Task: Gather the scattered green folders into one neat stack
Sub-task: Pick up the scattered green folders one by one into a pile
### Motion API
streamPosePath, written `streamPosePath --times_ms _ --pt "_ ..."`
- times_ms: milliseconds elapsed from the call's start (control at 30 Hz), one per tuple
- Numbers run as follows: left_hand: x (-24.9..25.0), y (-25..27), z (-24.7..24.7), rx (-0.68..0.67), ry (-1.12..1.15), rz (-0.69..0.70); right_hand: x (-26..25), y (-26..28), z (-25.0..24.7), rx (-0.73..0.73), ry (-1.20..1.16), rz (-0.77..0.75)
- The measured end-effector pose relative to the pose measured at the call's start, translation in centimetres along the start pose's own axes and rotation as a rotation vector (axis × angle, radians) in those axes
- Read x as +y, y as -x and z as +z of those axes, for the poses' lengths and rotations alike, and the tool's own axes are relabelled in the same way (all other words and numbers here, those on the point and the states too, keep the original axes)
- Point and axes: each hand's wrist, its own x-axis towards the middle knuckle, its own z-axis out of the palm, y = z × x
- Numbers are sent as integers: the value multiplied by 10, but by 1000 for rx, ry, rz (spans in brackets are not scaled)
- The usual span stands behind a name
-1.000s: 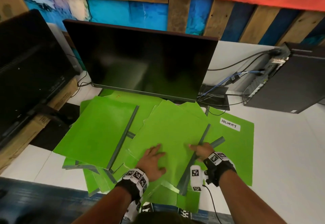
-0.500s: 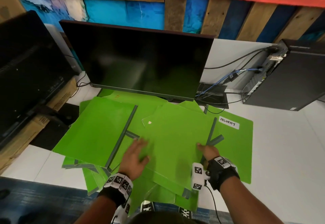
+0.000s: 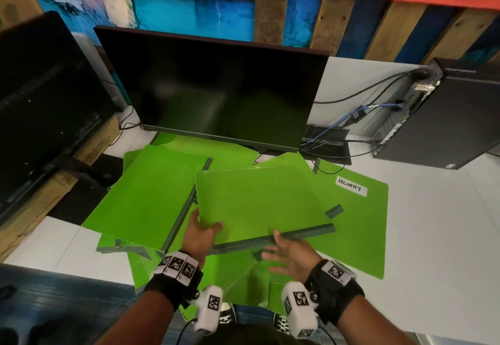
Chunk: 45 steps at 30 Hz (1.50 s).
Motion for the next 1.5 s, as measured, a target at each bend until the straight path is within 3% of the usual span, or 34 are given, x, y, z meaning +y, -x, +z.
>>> streamPosePath --times_ms 67,100,200,267,433,533,633,767,833,967,1033,1133,1233,1300,1367,1500 --pt "3 -6 -15 -42 -50 41 -5 13 -14 -57 395 31" --pt "8 -6 -22 -57 -81 85 -10 14 -23 -15 607 -19" --pt "24 -3 -34 -105 -182 231 -34 -1 -42 298 1072 -352" --pt "34 1 -37 -154 -268 325 -54 -12 -41 394 1095 -517" --pt "57 10 -41 -351 -380 509 -108 -19 -18 453 1268 -775" --pt "73 10 -44 -461 -391 517 -129 -21 -15 386 1196 -728" --pt "81 -1 -51 -464 -253 477 -129 -25 -21 293 977 -725" --pt "67 -16 -54 -303 236 308 -121 -36 -14 381 663 -643" --pt "50 -20 -43 -216 249 233 -112 -41 -1 399 644 -575" --pt "16 -34 -37 63 100 218 -98 -53 10 251 682 -504" --pt "7 -42 -49 140 82 194 -94 -65 -10 290 803 -495" --pt "-5 -49 -68 237 47 169 -80 -83 -69 459 1223 -363" --pt "-12 -56 -91 298 50 140 -50 -81 -121 302 1578 -207" --pt "-16 -60 -103 319 14 126 -29 -74 -138 324 1695 -168" --pt "-23 -62 -112 348 -69 112 -22 -72 -139 483 1787 -172" --pt "-37 -65 -115 361 -138 91 -41 -73 -126 637 1864 -112"
